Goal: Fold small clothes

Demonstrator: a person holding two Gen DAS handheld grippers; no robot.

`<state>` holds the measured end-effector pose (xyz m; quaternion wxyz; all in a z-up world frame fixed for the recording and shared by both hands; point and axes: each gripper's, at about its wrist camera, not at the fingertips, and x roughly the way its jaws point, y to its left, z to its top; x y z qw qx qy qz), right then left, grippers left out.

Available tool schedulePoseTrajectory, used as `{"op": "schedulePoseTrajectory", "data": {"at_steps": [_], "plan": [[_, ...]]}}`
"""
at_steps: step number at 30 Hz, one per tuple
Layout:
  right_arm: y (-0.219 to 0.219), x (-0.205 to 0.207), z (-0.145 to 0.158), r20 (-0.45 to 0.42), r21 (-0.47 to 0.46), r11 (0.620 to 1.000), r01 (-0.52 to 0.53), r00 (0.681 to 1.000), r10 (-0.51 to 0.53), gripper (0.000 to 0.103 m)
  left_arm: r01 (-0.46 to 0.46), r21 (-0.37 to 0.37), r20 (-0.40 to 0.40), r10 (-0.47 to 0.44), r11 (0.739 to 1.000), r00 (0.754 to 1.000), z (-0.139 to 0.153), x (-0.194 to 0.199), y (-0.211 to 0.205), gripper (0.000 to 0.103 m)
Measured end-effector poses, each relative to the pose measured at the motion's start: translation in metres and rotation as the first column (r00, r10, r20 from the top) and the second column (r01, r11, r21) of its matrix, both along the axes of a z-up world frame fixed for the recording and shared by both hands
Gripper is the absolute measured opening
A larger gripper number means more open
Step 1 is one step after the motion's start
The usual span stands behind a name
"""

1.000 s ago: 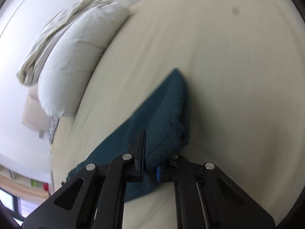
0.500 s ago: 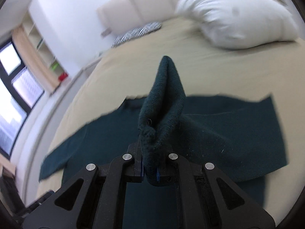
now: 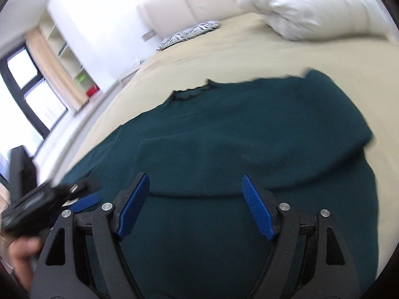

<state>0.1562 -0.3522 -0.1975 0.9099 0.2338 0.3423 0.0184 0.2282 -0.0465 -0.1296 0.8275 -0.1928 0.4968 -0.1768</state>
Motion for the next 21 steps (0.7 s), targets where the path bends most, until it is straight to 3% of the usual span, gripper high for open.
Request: {"op": "schedulePoseTrajectory", "data": {"at_steps": [3,5,8,11,13,18,21], "plan": [[-0.042,-0.018,-0.012,-0.005,0.114,0.992,0.053,0.999,-0.053,0.076,0.013,0.054,0.005,-0.013,0.998,1.0,-0.003,0.019,-0.021,0.083],[-0.068,-0.031,-0.021,-0.008,0.205,0.973,0.103,0.995,-0.103,0.076,0.028,0.088,0.006,-0.028,0.996,1.0,-0.003,0.027,-0.031,0.066],[-0.109,-0.038,-0.033,-0.013,0.357,0.918,0.174,0.983,-0.181,0.076,0.068,0.166,0.005,-0.069,0.984,0.998,-0.002,0.032,-0.047,0.028],[-0.14,-0.04,-0.045,-0.041,0.463,0.859,0.216,0.974,-0.223,0.076,0.067,0.19,0.033,-0.074,0.98,0.997,0.003,0.032,-0.047,0.012],[-0.151,-0.041,-0.05,-0.052,0.5,0.833,0.237,0.968,-0.245,0.076,0.062,0.136,0.038,-0.068,0.989,0.997,0.007,0.035,-0.037,0.008],[-0.166,-0.043,-0.052,-0.078,0.558,0.787,0.263,0.961,-0.266,0.076,0.015,0.104,0.138,-0.029,0.995,0.99,0.031,0.039,-0.025,0.008],[-0.19,-0.051,-0.053,-0.079,0.59,0.743,0.316,0.939,-0.336,0.075,-0.034,0.071,0.182,0.021,0.997,0.983,0.039,0.043,-0.009,0.008]]}}
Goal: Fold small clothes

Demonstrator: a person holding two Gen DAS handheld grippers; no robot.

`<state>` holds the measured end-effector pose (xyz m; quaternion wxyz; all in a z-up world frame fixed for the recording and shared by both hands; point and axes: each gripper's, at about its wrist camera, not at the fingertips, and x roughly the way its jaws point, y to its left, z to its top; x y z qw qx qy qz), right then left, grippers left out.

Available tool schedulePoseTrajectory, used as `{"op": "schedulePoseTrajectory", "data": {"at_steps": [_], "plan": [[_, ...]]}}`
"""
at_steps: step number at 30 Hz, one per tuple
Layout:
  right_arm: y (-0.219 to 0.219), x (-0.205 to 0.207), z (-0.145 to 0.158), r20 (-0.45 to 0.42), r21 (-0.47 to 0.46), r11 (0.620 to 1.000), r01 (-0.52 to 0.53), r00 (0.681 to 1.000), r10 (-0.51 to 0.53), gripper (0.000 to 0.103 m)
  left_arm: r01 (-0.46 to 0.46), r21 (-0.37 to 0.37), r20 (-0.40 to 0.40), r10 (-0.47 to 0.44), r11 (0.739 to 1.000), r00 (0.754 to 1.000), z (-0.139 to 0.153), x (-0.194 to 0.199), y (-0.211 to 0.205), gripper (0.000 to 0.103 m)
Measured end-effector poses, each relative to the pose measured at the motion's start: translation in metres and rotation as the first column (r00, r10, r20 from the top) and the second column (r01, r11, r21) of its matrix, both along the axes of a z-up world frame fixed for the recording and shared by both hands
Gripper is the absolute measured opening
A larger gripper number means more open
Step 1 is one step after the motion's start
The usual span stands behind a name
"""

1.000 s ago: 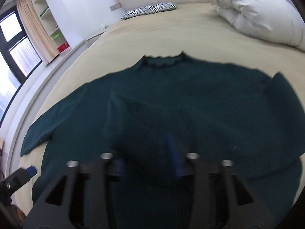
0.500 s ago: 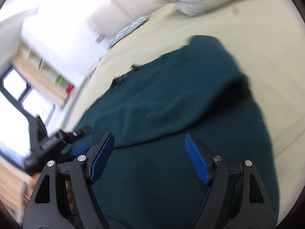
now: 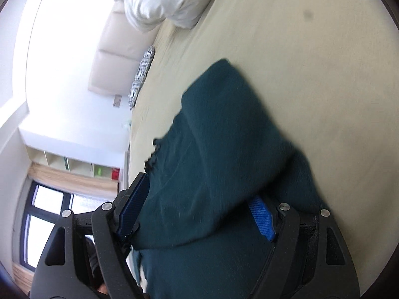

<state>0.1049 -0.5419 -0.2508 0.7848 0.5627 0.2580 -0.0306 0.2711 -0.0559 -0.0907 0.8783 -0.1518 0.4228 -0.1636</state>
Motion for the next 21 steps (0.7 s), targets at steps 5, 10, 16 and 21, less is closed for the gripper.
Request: {"op": "schedulePoseTrajectory", "data": {"at_steps": [5,10,16,21], "plan": [[-0.038,-0.016,-0.022,0.007,0.103,0.99,0.096,0.995,-0.097,0.053,-0.024,0.034,-0.069,0.026,0.999,0.997,-0.041,0.01,0.01,0.008],[-0.033,-0.021,-0.028,0.036,0.059,0.996,0.068,0.997,-0.07,0.04,-0.026,0.005,-0.062,0.026,1.0,0.998,-0.052,0.007,0.015,0.008],[-0.011,-0.021,0.015,-0.024,-0.132,0.991,-0.038,0.999,0.035,0.049,-0.01,-0.011,-0.044,0.01,1.0,0.999,-0.051,0.015,0.015,0.008],[-0.031,0.009,0.055,-0.071,-0.344,0.936,-0.076,0.996,0.055,0.055,-0.005,0.013,-0.022,0.006,1.0,1.0,-0.056,0.013,0.007,0.009]]}}
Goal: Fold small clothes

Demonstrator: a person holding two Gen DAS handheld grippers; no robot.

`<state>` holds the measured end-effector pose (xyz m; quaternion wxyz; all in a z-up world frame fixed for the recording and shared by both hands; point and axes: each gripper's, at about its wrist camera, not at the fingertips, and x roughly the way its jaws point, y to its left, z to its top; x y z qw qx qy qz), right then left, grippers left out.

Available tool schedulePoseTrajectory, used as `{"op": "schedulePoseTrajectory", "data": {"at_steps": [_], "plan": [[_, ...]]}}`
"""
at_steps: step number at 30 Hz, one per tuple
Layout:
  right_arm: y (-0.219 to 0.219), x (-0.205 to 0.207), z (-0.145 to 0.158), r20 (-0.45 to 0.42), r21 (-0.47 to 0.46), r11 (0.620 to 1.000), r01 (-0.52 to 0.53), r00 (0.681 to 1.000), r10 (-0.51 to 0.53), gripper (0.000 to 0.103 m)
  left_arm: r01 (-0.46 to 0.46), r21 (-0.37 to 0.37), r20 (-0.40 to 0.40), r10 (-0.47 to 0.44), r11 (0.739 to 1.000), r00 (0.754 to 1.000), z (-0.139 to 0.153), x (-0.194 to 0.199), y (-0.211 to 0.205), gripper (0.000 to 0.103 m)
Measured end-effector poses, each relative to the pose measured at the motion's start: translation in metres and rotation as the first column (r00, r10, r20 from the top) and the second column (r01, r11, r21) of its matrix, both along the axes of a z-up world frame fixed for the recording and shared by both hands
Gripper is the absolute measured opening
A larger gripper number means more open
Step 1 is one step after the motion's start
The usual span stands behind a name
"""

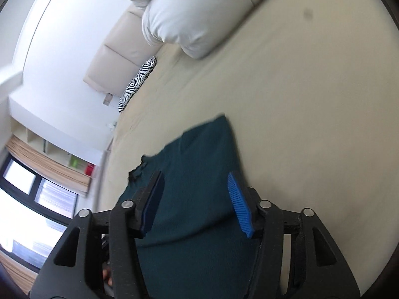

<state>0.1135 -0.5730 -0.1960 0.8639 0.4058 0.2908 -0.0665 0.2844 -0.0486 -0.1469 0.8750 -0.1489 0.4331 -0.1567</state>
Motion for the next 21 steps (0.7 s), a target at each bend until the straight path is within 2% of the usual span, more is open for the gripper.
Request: {"op": "schedulePoseTrajectory", "data": {"at_steps": [3,4,6,7,8,9,10,11,15,17,19,21], "plan": [[-0.007,0.053,-0.008,-0.117,-0.087,0.995,-0.042,0.993,0.031,0.055,0.005,0.0,0.002,-0.005,1.0,1.0,-0.003,0.0,0.0,0.01],[0.006,0.081,-0.009,-0.157,-0.113,0.992,-0.055,0.987,0.037,0.055,0.007,0.0,0.003,-0.007,1.0,1.0,-0.005,0.001,0.0,0.01],[0.002,0.102,-0.024,-0.227,-0.147,0.987,-0.059,0.974,0.025,0.054,0.007,-0.006,0.004,-0.007,1.0,1.0,-0.006,0.001,0.001,0.01],[0.002,0.109,-0.032,-0.235,-0.152,0.986,-0.07,0.971,0.033,0.052,0.007,-0.009,0.003,-0.006,1.0,1.0,-0.005,0.001,0.002,0.01],[0.004,0.112,-0.036,-0.233,-0.182,0.98,-0.077,0.972,0.033,0.04,0.007,-0.008,0.008,-0.007,1.0,1.0,-0.003,0.001,0.002,0.009],[0.006,0.114,-0.036,-0.244,-0.233,0.97,-0.075,0.97,0.016,0.018,0.008,-0.001,0.018,-0.008,1.0,1.0,0.001,0.0,0.002,0.009],[0.005,0.114,-0.036,-0.245,-0.247,0.966,-0.071,0.969,0.008,0.01,0.008,0.012,0.033,-0.008,1.0,0.999,0.005,0.0,0.001,0.009],[0.004,0.115,-0.038,-0.234,-0.239,0.969,-0.067,0.972,0.009,0.007,0.004,0.025,0.05,-0.005,1.0,0.999,0.009,-0.001,0.001,0.009],[0.002,0.11,-0.033,-0.201,-0.298,0.953,-0.059,0.98,-0.003,0.005,-0.005,0.048,0.05,0.003,0.999,0.999,-0.002,0.001,0.0,0.009],[-0.005,0.111,-0.044,-0.208,-0.299,0.953,-0.049,0.978,-0.015,0.005,-0.006,0.037,0.052,0.004,0.999,0.999,-0.008,0.0,0.002,0.01],[-0.009,0.108,-0.054,-0.185,-0.263,0.964,-0.042,0.983,-0.008,0.005,-0.009,0.024,0.046,0.008,1.0,0.999,-0.008,0.0,0.004,0.011],[-0.009,0.107,-0.049,-0.2,-0.259,0.964,-0.059,0.98,0.006,0.005,-0.002,0.017,0.042,0.001,1.0,0.999,-0.009,0.0,0.007,0.012]]}}
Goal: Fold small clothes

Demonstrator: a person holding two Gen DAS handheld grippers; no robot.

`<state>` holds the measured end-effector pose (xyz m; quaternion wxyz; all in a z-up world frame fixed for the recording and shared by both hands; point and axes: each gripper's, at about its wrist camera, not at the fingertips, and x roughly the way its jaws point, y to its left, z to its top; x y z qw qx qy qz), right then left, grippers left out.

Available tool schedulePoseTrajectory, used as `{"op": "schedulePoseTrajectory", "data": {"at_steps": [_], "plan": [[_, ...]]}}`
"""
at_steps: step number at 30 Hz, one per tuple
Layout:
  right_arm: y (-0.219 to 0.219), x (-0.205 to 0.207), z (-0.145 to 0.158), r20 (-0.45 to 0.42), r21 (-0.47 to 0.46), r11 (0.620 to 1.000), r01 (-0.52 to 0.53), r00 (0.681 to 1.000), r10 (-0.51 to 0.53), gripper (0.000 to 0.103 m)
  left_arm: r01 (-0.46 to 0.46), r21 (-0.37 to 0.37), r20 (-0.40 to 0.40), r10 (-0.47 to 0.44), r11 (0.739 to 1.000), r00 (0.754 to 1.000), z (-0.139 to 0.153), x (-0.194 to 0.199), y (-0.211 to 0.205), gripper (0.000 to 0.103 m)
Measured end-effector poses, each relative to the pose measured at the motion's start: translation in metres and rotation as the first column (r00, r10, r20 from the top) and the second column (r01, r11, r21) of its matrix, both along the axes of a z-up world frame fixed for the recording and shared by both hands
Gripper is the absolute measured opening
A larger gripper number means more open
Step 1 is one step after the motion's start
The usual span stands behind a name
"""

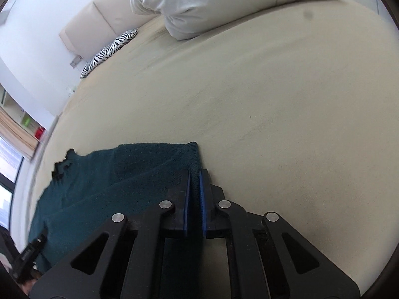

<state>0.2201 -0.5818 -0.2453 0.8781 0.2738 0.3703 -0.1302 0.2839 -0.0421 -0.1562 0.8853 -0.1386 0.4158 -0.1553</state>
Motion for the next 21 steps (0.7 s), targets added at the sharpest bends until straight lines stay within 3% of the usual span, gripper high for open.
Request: {"op": "schedulePoseTrajectory", "data": {"at_steps": [3,7,9,12,14,18,21], "plan": [[0.008,-0.018,0.021,-0.049,-0.076,0.996,0.044,0.998,-0.048,0.017,-0.002,-0.037,-0.01,0.002,0.999,1.0,-0.004,0.001,0.005,0.012],[0.041,-0.06,0.05,0.048,-0.059,0.998,-0.01,0.999,0.013,0.017,0.001,-0.046,-0.003,-0.001,0.999,1.0,-0.005,0.0,0.005,0.012],[0.062,-0.067,0.046,0.028,-0.071,0.995,-0.073,0.997,0.075,0.017,0.001,-0.055,-0.004,-0.002,0.999,1.0,-0.005,0.0,0.007,0.012],[0.069,-0.067,0.01,-0.088,-0.074,0.992,-0.107,0.991,0.1,0.015,0.002,-0.06,-0.004,-0.003,0.998,1.0,-0.005,-0.001,0.008,0.013],[0.063,-0.077,0.002,-0.011,-0.059,0.992,-0.112,0.994,0.112,0.012,0.002,-0.063,-0.003,-0.002,0.998,1.0,-0.005,-0.002,0.009,0.013],[0.066,-0.08,0.01,-0.024,-0.067,0.991,-0.119,0.993,0.118,0.012,0.007,-0.103,-0.042,-0.011,0.995,0.999,-0.002,0.001,0.014,0.014],[0.072,-0.092,0.027,-0.028,-0.065,0.994,-0.087,0.996,0.085,0.017,0.035,-0.109,-0.068,-0.043,0.993,0.997,0.01,-0.009,0.018,0.038]]}}
